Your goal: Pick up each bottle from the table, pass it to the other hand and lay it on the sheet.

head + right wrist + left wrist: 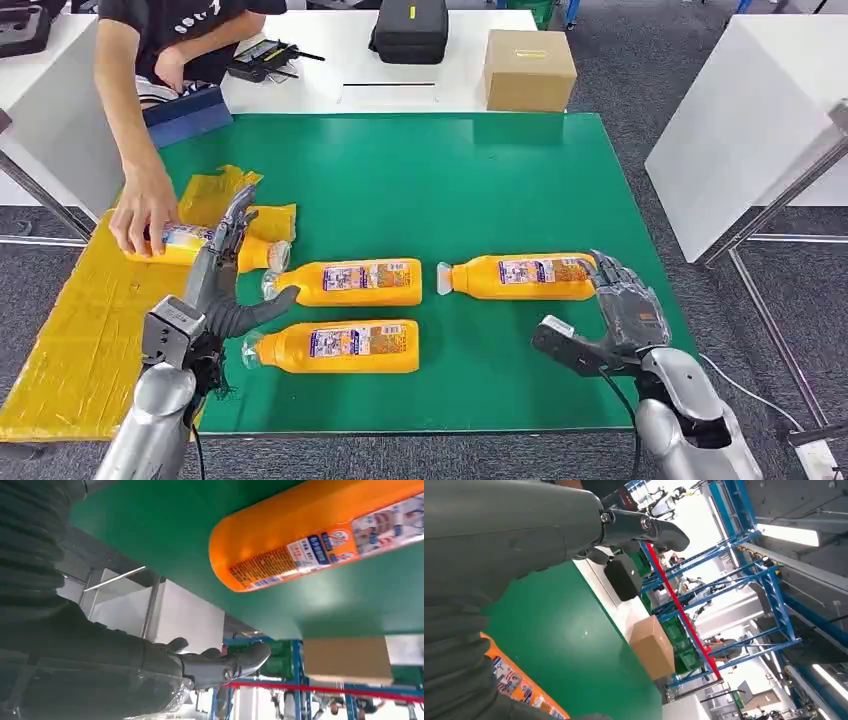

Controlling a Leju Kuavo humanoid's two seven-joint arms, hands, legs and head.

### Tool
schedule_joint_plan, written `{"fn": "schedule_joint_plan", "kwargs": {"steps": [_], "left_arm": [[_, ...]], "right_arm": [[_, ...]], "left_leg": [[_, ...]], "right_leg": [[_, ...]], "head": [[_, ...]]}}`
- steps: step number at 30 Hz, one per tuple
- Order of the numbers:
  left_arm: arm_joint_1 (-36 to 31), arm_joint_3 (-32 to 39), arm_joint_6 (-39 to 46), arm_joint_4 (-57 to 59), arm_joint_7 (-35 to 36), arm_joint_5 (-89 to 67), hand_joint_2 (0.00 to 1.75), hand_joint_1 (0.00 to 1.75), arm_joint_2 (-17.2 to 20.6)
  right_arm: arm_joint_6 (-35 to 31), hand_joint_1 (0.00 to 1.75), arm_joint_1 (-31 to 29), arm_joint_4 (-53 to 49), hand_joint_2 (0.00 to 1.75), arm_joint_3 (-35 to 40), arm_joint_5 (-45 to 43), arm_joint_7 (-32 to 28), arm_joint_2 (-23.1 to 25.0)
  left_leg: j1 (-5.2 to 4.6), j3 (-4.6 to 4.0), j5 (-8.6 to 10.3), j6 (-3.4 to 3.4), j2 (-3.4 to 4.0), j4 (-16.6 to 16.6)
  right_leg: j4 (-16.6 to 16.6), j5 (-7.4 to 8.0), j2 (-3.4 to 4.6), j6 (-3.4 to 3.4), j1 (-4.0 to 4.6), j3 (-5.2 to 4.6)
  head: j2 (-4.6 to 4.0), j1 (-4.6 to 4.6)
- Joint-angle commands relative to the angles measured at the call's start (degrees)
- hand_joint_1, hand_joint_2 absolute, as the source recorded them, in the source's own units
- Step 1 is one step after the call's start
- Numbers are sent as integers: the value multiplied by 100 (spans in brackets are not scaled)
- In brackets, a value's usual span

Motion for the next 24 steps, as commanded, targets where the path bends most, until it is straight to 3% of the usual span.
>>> {"fn": "schedule_joint_plan", "kwargs": {"steps": [1,5,14,24], "left_arm": [[-234,103,-106,379,-6,-24,175,0,-91],[-232,104,-106,379,-6,-24,175,0,-90],[-59,155,-109,214,-13,-25,175,0,-112],[-88,84,-160,69,-4,-19,175,0,-108]], "right_arm": [[118,0,-1249,2048,175,471,-137,-220,-137],[118,0,-1238,2060,175,479,-136,-221,-133],[-505,0,-2172,3498,175,1239,170,-262,119],[-635,0,-2973,4488,175,1802,356,-144,444]], "left_leg": [[4,11,-2,-12,9,-2],[5,19,-7,-20,12,-4],[9,9,-5,-14,26,-5],[9,4,-5,-15,23,-1]], "right_leg": [[-6,4,9,-4,4,9],[-7,-1,8,-7,4,19],[-5,3,22,-5,4,14],[1,0,18,-5,4,11]], "head": [[0,-2],[0,0],[0,-2],[0,2]]}}
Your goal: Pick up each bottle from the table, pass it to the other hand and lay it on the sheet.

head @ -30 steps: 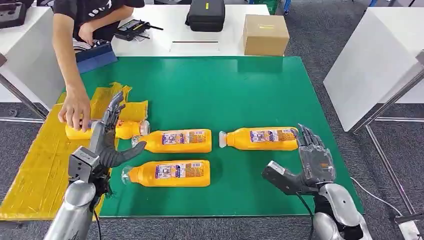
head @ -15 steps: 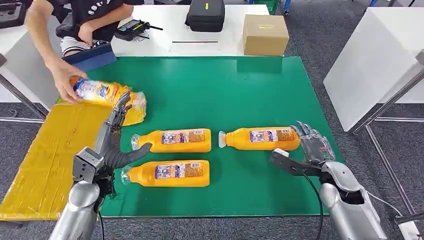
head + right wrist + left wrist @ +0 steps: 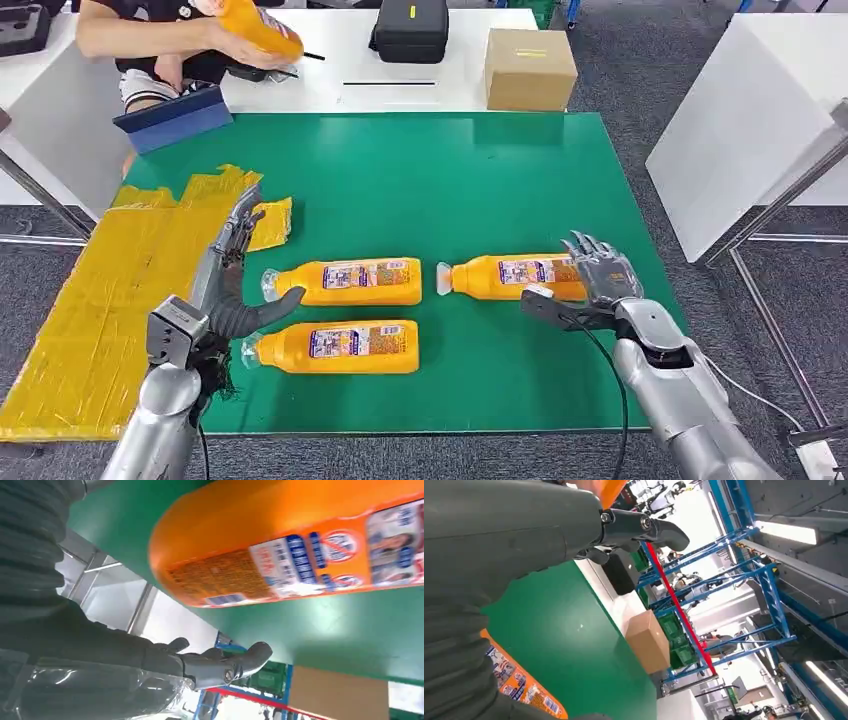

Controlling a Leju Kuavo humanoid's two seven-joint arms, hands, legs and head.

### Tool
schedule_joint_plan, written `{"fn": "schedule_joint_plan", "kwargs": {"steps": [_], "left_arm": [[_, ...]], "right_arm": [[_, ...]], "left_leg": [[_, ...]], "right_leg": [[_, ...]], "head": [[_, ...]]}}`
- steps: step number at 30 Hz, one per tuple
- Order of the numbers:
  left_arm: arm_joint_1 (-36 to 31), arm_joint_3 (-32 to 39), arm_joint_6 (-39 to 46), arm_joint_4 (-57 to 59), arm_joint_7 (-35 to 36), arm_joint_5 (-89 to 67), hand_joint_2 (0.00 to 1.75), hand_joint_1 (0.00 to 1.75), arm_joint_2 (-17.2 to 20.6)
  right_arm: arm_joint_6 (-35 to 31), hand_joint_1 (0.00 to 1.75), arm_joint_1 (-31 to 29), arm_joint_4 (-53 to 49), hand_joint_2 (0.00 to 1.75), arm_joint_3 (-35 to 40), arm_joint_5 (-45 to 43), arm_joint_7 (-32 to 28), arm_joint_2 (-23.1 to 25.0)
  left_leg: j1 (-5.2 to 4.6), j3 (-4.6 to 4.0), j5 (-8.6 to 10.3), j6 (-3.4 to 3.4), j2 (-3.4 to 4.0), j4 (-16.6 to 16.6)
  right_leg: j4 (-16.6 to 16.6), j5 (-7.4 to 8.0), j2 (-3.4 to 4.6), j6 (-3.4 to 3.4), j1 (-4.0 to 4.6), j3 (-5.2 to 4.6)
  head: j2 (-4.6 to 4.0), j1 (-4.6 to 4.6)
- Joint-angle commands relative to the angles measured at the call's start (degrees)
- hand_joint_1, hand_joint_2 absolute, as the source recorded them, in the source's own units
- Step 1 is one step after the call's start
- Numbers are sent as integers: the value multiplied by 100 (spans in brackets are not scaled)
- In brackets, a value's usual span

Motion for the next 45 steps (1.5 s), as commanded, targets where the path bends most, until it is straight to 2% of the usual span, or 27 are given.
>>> {"fn": "schedule_joint_plan", "kwargs": {"steps": [1,9,11,14,20,29,36,37,38,39,40,45], "left_arm": [[-122,21,-48,89,20,-8,175,0,37],[-131,18,-47,92,18,-7,175,0,39],[-109,27,-40,30,19,-5,175,0,18],[-54,53,-27,-61,23,-5,175,0,-13],[8,151,-25,-112,24,-1,175,0,-10],[-3,168,-28,-103,24,-3,175,0,-2],[75,275,8,-151,-1,58,175,0,-19],[86,273,7,-149,-9,56,175,0,-18],[110,273,11,-141,-32,52,175,0,-20],[120,272,19,-115,-61,38,175,0,-25],[121,272,19,-114,-62,38,175,0,-25],[87,292,23,-29,-104,30,175,0,-45]], "right_arm": [[-106,0,-1096,1630,175,781,126,62,451],[-104,0,-1128,1674,175,785,120,68,464],[-82,0,-1421,2242,175,934,126,32,624],[-71,0,-1529,2545,175,1014,149,76,752],[536,0,-1914,3469,175,1204,20,245,861],[557,0,-1952,3529,175,1227,18,245,865],[919,0,-2087,3800,175,1164,-257,155,964],[916,10,-2055,3811,175,1164,-262,152,960],[884,134,-2013,3801,175,1150,-291,126,954],[849,166,-1964,3796,175,1152,-315,109,947],[849,175,-1951,3802,175,1152,-317,109,945],[744,175,-1861,3786,175,1128,-391,62,930]], "left_leg": [[2,22,-11,-18,30,0],[1,12,-6,-15,8,1],[0,15,-8,-17,18,2],[0,15,-10,-18,29,4],[0,17,-6,-17,17,0],[1,18,1,-8,3,-1],[1,36,-2,-14,8,-2],[1,35,-1,-10,5,-3],[3,34,0,-8,1,-3],[2,40,-2,-14,3,-5],[3,39,-1,-9,2,-4],[5,44,1,-14,-6,-5]], "right_leg": [[-1,-2,24,-7,2,13],[0,-3,6,-5,6,10],[2,-3,15,-6,5,10],[4,-1,24,-6,5,10],[1,-3,12,-7,5,14],[-4,0,1,-4,6,15],[-3,-2,3,-6,5,34],[-5,-2,1,-4,6,35],[-6,-1,-1,-4,7,35],[-8,-3,-1,-5,7,40],[-8,-2,-1,-4,8,40],[-10,-2,-11,-6,10,47]], "head": [[0,-2],[0,-2],[0,0],[0,0],[0,0],[0,-2],[0,0],[0,-2],[0,0],[0,0],[0,-2],[0,2]]}}
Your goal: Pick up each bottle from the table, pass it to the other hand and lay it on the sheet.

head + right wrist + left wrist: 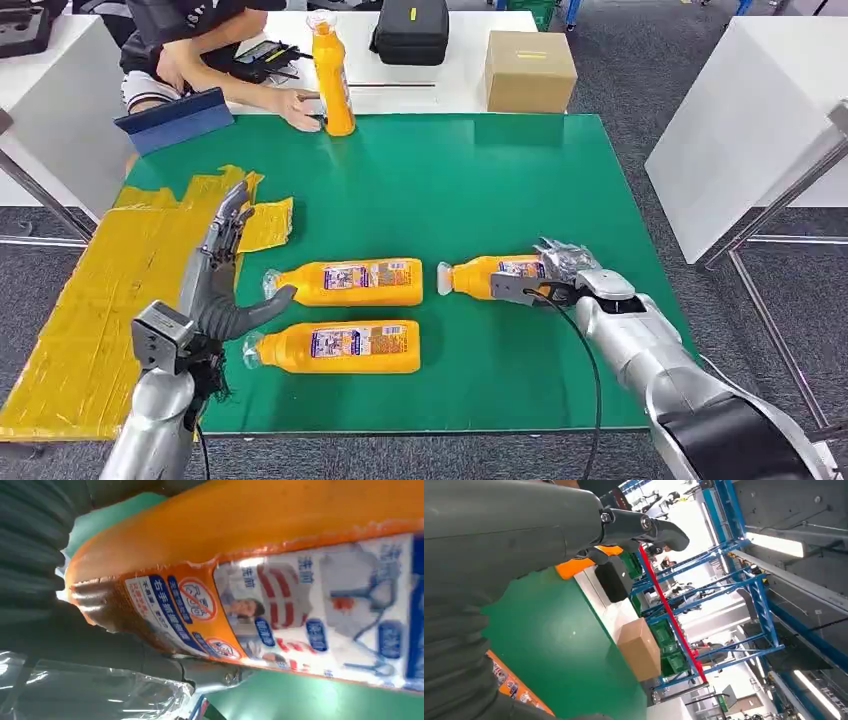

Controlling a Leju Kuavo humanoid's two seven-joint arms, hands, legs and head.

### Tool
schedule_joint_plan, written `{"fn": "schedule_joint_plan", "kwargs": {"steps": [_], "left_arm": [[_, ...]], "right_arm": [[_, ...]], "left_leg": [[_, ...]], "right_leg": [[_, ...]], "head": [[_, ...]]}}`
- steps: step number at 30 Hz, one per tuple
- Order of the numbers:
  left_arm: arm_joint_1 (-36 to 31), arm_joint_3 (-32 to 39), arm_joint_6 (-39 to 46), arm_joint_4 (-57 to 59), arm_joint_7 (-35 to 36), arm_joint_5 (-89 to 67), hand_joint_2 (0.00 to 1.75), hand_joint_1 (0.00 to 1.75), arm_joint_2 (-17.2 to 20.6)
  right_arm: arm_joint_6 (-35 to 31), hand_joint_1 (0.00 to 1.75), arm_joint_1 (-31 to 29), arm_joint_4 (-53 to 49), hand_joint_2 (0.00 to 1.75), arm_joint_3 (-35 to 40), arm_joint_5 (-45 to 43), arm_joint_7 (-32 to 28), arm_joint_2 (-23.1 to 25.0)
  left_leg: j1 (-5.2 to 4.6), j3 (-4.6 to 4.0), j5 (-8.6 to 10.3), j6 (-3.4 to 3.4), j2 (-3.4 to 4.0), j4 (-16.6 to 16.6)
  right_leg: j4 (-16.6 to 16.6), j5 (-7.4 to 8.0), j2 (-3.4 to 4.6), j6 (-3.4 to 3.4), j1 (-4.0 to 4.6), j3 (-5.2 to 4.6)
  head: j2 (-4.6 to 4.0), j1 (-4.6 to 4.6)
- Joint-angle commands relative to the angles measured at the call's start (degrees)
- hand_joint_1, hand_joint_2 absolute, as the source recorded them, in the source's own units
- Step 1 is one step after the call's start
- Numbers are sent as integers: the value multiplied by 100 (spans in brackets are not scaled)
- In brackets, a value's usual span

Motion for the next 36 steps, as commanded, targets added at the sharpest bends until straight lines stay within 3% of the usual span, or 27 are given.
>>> {"fn": "schedule_joint_plan", "kwargs": {"steps": [1,14,20,23,26,30,36], "left_arm": [[-53,157,6,198,-39,-25,175,0,1],[-137,190,-22,251,-6,-28,175,0,-18],[36,297,47,184,-31,-23,175,0,11],[142,384,69,122,-24,-18,175,0,9],[160,415,87,27,74,-42,175,0,-16],[204,373,102,10,155,-55,175,0,-14],[-10,359,130,184,239,-94,175,0,-118]], "right_arm": [[-80,175,83,536,175,118,-113,-63,100],[-237,175,101,484,175,123,-134,-46,157],[-955,175,256,68,175,183,6,179,48],[-1449,175,565,-815,175,-26,-107,288,-94],[-1535,175,1497,-2923,175,-540,-389,507,-254],[-1786,175,2756,-5296,175,-1254,-295,707,-51],[-2286,175,3257,-6195,175,-1635,-334,369,213]], "left_leg": [[4,14,0,-13,-11,-5],[2,23,-4,-14,-11,-4],[1,23,-3,-13,-5,-6],[2,27,-5,-22,0,-9],[1,12,-3,-13,-6,-3],[2,-1,-8,-18,-23,-3],[1,-31,-9,-18,-26,3]], "right_leg": [[-8,-2,-12,-5,4,15],[-9,-2,-8,-5,4,11],[-8,-1,-4,-4,2,8],[-12,-2,-4,-7,3,14],[-6,-2,-10,-4,3,2],[-1,-13,-20,-7,10,4],[8,-14,-20,-6,8,-21]], "head": [[0,0],[0,2],[0,2],[0,0],[0,2],[0,2],[0,0]]}}
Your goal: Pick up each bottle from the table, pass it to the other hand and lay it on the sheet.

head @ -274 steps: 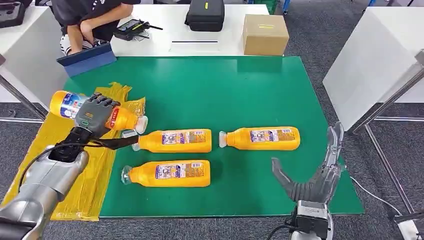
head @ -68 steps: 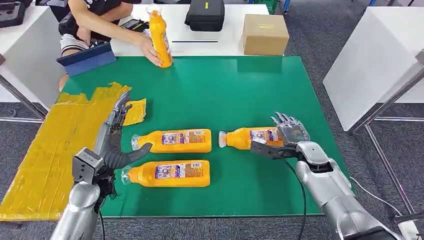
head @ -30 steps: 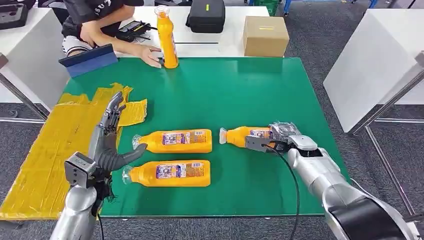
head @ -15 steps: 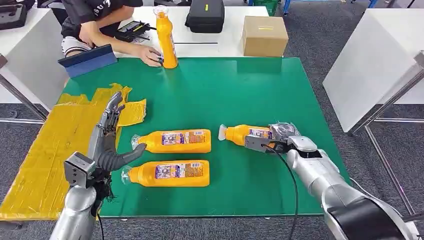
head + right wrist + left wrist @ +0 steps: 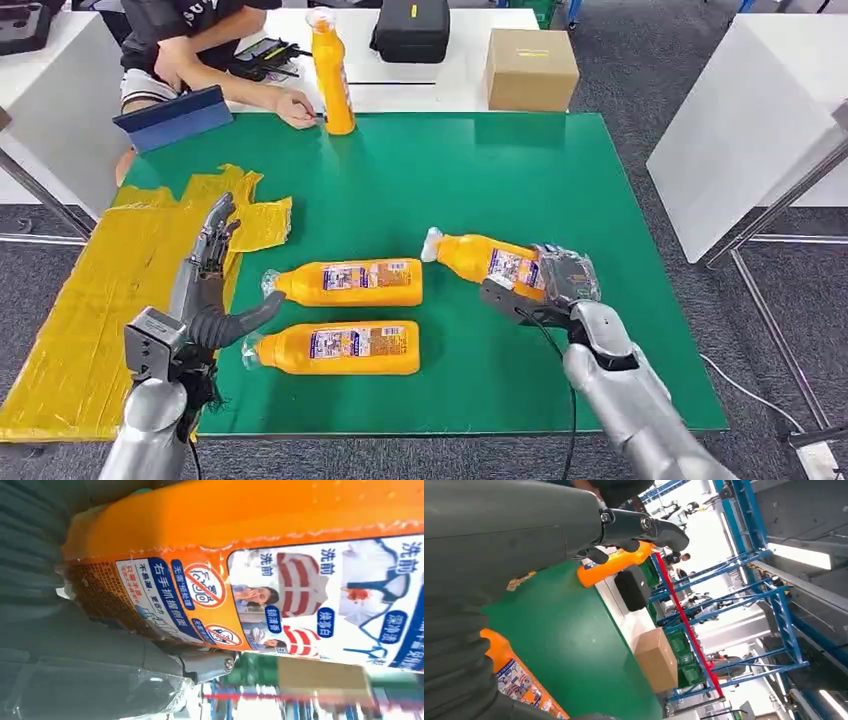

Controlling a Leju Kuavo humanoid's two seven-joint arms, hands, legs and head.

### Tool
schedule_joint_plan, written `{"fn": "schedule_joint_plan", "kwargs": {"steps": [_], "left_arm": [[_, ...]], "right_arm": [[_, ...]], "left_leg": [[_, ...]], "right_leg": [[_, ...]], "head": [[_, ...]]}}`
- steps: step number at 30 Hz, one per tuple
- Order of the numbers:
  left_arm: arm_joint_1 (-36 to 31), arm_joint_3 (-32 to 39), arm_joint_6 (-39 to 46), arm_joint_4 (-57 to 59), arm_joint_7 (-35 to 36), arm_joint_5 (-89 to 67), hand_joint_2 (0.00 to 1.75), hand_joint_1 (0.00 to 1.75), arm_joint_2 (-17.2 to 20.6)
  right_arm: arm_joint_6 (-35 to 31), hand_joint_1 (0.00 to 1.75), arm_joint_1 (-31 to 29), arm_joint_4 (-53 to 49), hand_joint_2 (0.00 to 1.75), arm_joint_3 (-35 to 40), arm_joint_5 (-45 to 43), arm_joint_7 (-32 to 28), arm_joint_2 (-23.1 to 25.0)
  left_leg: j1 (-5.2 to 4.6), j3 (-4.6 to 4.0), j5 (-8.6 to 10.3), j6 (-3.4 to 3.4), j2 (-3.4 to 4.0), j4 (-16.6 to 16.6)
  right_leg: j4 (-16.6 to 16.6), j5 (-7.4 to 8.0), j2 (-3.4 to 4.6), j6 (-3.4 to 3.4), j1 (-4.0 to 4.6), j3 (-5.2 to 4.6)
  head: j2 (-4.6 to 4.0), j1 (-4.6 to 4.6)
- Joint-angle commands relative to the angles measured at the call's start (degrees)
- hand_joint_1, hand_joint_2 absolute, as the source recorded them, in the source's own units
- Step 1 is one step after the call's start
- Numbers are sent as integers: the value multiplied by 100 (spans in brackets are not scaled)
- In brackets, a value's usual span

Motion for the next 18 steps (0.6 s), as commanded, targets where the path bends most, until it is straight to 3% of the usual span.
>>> {"fn": "schedule_joint_plan", "kwargs": {"steps": [1,6,11,18], "left_arm": [[-271,104,36,239,136,-70,175,0,-116],[-186,19,-80,-5,337,-105,175,0,-146],[-62,-208,-279,-42,457,180,175,0,-61],[-177,-383,-378,-11,621,385,175,0,-8]], "right_arm": [[-541,175,954,-2437,175,-942,-111,-360,379],[-1128,175,1162,-2637,175,-1090,-988,-1085,752],[-1190,175,1188,-2221,175,-1015,-2110,-1802,917],[-1182,175,893,-1715,175,-852,-2601,-2115,1090]], "left_leg": [[2,14,-14,-25,-20,7],[0,-1,-6,-18,0,2],[2,9,-6,-14,12,-4],[1,12,-7,-19,23,-2]], "right_leg": [[10,-22,-25,-9,1,17],[4,-7,-4,-7,1,-9],[-4,-5,-4,-6,3,1],[-1,-4,4,-6,1,3]], "head": [[0,-2],[0,2],[0,2],[0,2]]}}
